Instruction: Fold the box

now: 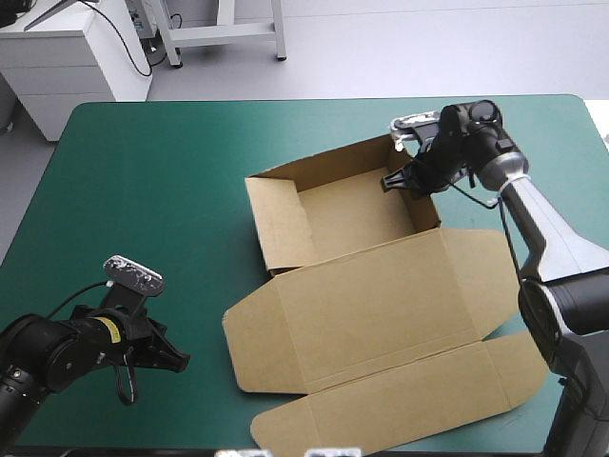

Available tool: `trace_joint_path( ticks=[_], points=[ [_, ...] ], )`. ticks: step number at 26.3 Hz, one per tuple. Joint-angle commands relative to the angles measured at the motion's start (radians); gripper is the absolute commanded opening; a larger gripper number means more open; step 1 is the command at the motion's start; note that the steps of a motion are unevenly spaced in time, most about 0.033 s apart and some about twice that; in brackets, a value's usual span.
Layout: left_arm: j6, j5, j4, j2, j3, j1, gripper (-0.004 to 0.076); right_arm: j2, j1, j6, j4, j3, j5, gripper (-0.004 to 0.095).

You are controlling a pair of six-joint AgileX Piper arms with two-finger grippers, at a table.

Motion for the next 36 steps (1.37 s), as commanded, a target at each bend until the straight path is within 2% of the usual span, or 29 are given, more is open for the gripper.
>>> trace_joint_path(
  ticks=[1, 4, 12, 18, 27, 36],
  points=[
    [-0.006, -0.041, -0.011, -0.011, -0.026, -0.006, -0.0008, -0.057, -0.068, -0.014, -0.026, -0.108, 0.038, -0.002],
    [-0.006, -0.041, -0.011, -0.011, -0.026, -0.006, -0.0008, -0.057, -0.172, -0.035, -0.001, -0.201, 0.08, -0.002],
    [-0.006, -0.046, -0.011, -0.011, -0.026, -0.006, -0.0008, -0.055, -0.479, -0.067, -0.009, -0.225, 0.057, -0.002],
    [-0.006, -0.046, -0.016, -0.011, -0.026, -0.006, -0.0008, -0.051, -0.629, -0.067, -0.011, -0.225, 0.051, -0.002],
    [-0.006, -0.046, -0.016, -0.011, -0.026, -0.006, -0.0008, 0.012, -0.741, -0.071, -0.007, -0.225, 0.032, -0.002],
    [-0.006, -0.046, -0.012, -0.011, -0.026, -0.006, -0.0008, 0.068, -0.753, -0.063, -0.011, -0.225, 0.021, -0.0011]
  ],
)
